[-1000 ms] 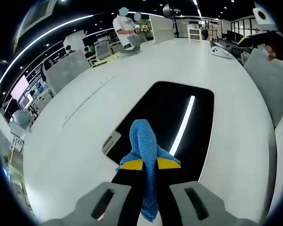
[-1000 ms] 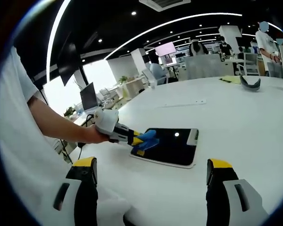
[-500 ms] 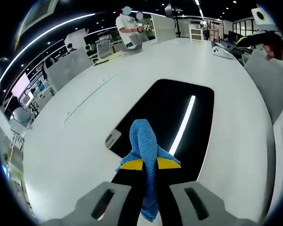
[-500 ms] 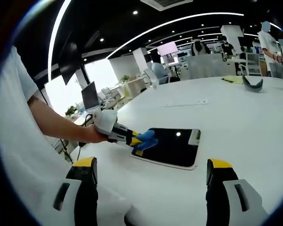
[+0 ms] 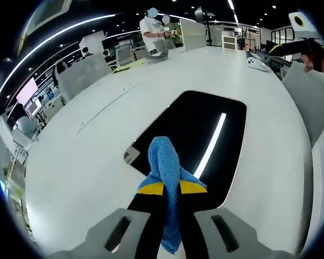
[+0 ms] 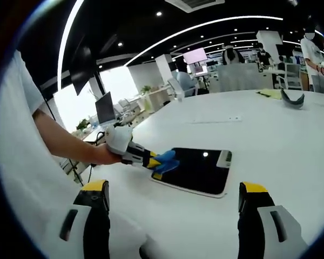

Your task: Wipe the mirror surface with the cleaning cloth until all visible marks leave the cleaned area.

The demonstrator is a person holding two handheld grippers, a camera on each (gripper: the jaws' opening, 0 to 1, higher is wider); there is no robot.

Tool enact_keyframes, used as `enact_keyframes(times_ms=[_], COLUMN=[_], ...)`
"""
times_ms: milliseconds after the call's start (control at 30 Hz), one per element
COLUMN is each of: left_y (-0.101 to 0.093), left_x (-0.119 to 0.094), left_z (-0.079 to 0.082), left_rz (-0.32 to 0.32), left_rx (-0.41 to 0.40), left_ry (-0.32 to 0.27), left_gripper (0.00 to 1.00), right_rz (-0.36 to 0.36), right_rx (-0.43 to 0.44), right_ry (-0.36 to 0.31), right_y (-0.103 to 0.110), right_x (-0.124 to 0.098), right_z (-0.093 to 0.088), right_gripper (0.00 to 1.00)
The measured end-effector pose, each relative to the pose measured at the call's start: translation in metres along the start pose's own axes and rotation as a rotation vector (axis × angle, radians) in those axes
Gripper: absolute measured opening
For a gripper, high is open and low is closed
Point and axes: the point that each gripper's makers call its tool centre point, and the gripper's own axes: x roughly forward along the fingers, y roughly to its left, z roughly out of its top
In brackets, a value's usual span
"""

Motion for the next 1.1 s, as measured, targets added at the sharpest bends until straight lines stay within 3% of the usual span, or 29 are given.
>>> enact_keyframes(times_ms=[133, 333, 433, 567, 767, 1100], left_y=[-0.001, 0.0, 0.0, 0.0, -0.001, -0.008], left_x=[0.0, 0.001, 0.0, 0.001, 0.0, 0.002], left_z=[0.001, 0.0, 0.0, 0.001, 0.0, 0.004], left_rz=[0.009, 0.053, 0.066, 0.078, 0.082, 0.082], left_rx=[0.014, -0.027, -0.03, -0.031, -0.031, -0.016], left_ry=[0.009, 0.008, 0.005, 0.017, 0.034, 0.038], left_gripper=[0.05, 0.05, 0.05, 0.05, 0.05, 0.05], right_rz=[0.0, -0.01, -0.037, -0.043, -0.029, -0.003], right_rx=[0.002, 0.003, -0.054, -0.062, -0.078, -0.094], right_ry=[-0.002, -0.009, -0.065, -0.075, -0.028, -0.009], right_y=[0.0, 0.0, -0.001, -0.003, -0.004, 0.0], right_x=[0.0, -0.002, -0.007, -0.012, -0.013, -0.011], right_z=[0.001, 0.005, 0.02, 0.024, 0.015, 0.013], right_gripper=[1.0, 1.0, 1.0, 1.0, 1.0, 1.0])
